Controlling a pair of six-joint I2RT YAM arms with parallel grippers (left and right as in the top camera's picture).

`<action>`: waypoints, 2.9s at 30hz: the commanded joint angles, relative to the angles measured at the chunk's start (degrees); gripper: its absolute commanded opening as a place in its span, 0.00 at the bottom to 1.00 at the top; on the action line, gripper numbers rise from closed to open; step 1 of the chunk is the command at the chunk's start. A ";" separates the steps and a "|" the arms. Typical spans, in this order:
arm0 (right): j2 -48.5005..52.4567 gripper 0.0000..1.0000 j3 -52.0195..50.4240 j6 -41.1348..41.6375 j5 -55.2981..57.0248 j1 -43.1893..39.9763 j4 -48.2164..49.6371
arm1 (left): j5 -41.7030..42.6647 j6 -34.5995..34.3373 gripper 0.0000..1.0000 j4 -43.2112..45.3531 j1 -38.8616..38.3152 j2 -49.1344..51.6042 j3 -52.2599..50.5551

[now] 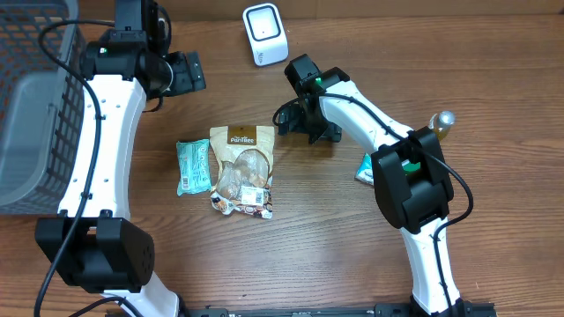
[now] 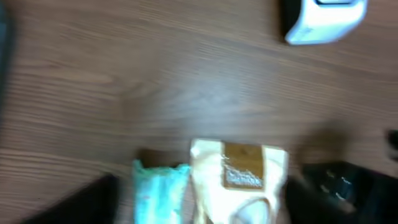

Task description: Scan the item barcode

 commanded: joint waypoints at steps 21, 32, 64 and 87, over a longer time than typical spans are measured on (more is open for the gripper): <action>-0.11 0.70 7.67 -10.97 -7.26 -0.63 0.44 | 6.64 -5.60 0.04 7.04 -10.84 -0.35 -23.37; -0.02 0.21 6.71 -10.95 -17.62 1.14 8.83 | 6.43 -6.60 0.09 14.56 -15.23 -0.33 -33.90; 0.07 0.13 1.86 -13.92 -17.62 8.70 15.06 | 3.37 -4.94 0.04 -0.35 -12.46 0.61 -31.82; 0.09 0.23 -0.20 -13.90 -10.47 8.85 16.70 | 0.44 -8.11 0.05 10.36 -12.72 0.61 -38.86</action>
